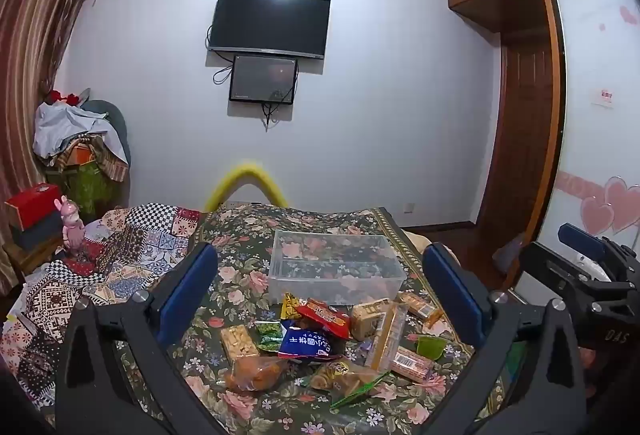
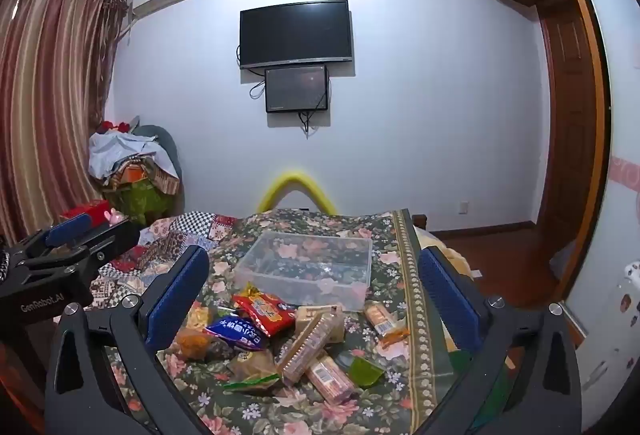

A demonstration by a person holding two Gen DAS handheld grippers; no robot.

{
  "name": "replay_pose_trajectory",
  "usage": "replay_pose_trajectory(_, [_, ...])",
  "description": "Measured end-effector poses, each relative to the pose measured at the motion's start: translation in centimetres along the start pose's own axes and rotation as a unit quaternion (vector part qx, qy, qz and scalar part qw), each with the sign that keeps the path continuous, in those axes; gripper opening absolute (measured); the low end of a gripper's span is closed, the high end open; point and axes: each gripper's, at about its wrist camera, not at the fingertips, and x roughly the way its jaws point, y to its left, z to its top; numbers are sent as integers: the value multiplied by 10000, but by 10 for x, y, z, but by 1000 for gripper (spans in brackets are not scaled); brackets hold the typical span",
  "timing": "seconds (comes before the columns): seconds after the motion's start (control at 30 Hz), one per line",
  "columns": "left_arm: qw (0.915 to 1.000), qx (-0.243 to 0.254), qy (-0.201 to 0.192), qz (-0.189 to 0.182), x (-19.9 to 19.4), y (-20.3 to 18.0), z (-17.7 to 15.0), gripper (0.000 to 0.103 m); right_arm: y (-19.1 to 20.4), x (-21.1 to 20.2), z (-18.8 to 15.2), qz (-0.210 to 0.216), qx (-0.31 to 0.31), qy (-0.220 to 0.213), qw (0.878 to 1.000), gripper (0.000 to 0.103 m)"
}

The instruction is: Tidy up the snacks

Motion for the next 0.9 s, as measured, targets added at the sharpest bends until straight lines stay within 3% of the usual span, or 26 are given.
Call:
replay_pose_trajectory(0.43, [10000,75,-5,-30,2,-2,-3,103,-7,-15,1,14,129,9,9999,103])
replay_pose_trajectory(0.5, [10000,82,-4,-35,2,-2,-4,103,1,1,-1,34,58,57,10000,103])
replay_pose_trajectory(0.9, [9999,150,-20,-51,1,-4,-3,103,0,0,1,45,91,68,9999,103])
